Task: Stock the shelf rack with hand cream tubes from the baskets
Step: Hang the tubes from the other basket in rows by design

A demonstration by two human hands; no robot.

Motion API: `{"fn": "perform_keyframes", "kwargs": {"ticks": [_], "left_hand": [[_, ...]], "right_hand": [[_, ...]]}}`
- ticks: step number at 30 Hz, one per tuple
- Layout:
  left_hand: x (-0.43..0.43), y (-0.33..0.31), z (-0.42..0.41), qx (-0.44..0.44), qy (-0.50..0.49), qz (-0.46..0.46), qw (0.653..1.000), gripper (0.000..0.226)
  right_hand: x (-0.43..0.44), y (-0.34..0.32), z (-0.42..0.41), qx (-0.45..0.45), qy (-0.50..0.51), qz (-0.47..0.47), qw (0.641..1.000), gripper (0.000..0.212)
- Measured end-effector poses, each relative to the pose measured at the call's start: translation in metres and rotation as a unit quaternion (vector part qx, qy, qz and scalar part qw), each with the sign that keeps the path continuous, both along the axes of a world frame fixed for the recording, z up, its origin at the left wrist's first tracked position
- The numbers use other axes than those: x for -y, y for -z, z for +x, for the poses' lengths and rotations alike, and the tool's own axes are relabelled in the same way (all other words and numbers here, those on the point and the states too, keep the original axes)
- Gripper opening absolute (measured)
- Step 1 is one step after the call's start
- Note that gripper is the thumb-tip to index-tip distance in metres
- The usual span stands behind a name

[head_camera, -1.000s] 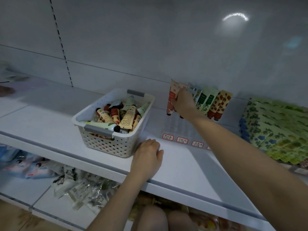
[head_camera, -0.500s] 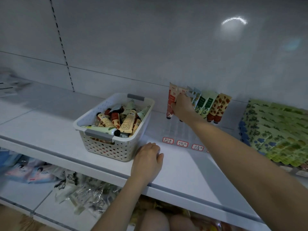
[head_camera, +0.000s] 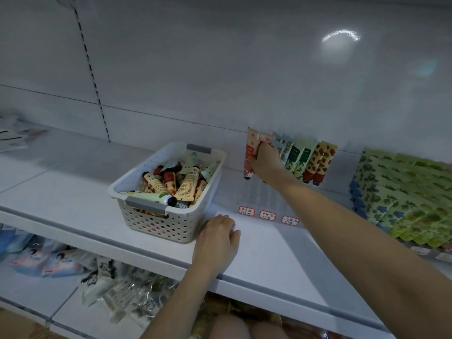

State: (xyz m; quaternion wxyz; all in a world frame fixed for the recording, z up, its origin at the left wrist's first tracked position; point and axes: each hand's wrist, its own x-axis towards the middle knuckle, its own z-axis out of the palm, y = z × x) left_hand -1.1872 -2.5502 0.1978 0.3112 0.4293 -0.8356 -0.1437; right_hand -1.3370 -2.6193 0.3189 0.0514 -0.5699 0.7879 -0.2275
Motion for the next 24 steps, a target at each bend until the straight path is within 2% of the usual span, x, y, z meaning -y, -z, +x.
{"fn": "perform_keyframes", "kwargs": {"ticks": [6,9,11,14,24], "left_hand": [[0.0,0.001,0.0,-0.003,-0.001,-0.001,1.0,0.019],[0.0,0.0,0.001,0.0,-0.001,0.0,1.0,0.017],[0.0,0.0,0.001,0.002,-0.001,0.001,1.0,0.018],[-0.001,0.0,0.001,0.005,-0.003,-0.002,1.0,0.018],[-0.002,-0.003,0.002,0.001,-0.004,-0.001,1.0,0.017]], "right_hand": [[-0.002,-0.002,-0.005,0.093,0.001,-0.035,0.995,0.023],[-0.005,-0.014,-0.009,0.092,-0.008,-0.056,0.994,0.02],[-0.005,-0.027,-0.014,0.066,0.006,-0.091,0.994,0.033],[0.002,-0.048,-0.019,0.036,0.021,-0.146,0.988,0.031],[0.034,-0.059,-0.019,-0.011,0.034,-0.038,0.999,0.019]]}}
